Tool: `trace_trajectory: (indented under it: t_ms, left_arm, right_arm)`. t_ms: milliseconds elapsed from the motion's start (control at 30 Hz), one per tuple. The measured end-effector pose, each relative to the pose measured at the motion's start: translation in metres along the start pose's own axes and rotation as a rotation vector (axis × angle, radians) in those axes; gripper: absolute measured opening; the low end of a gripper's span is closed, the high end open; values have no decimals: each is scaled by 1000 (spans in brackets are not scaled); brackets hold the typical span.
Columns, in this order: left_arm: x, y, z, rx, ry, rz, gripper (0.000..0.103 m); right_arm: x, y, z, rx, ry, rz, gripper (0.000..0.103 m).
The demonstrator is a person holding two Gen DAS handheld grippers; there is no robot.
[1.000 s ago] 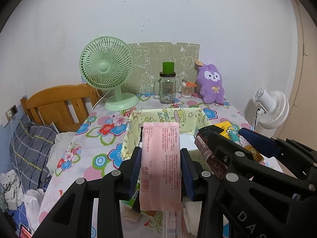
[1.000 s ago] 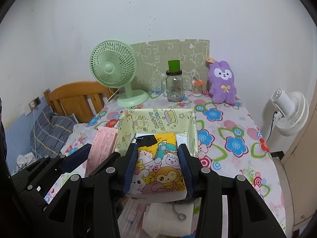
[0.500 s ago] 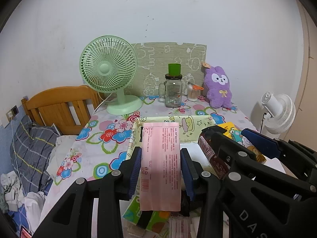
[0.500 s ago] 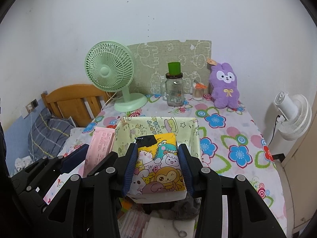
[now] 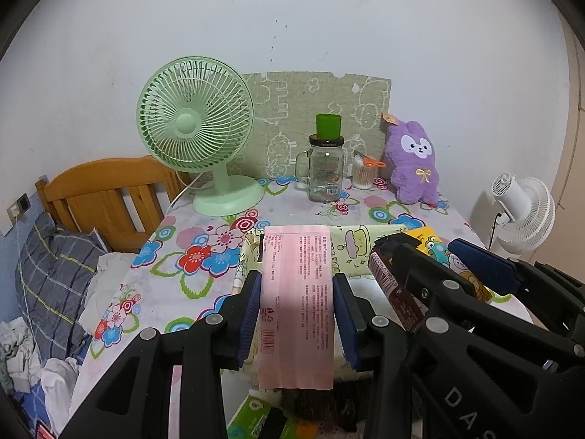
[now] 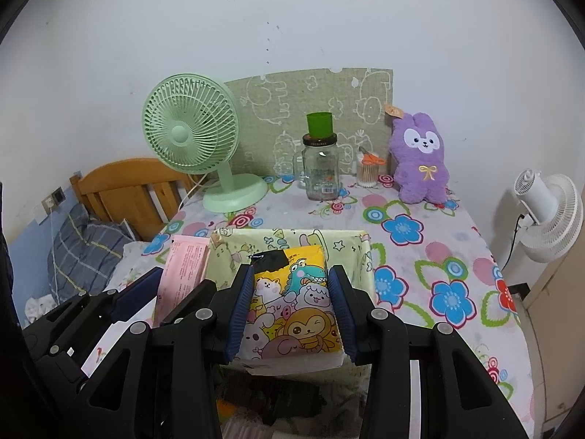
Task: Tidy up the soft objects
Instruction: 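Lift the pink packet with the left tool while the right tool carries the card pack over the box, then open both tools to drop the pink packet and card pack into the box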
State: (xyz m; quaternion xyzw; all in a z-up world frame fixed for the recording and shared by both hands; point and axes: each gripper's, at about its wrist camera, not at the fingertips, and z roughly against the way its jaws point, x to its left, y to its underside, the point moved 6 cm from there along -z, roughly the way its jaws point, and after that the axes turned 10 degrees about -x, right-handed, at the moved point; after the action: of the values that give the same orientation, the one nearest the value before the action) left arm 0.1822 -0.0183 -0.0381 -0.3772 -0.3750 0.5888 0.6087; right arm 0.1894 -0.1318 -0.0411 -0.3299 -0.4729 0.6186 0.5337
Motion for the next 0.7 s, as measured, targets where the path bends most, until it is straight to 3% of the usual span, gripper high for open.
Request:
trace_trajectory:
  t_ms: [500,700]
  left_arm:
    - [-1,-10,-44,26,-1,4,40]
    - [-4,-4,-58,57,4,-1,40]
  right_arm:
    - [-11,-10,-40,-2,11,-16,47]
    - [-16,-3,-55,34,8,-36,47]
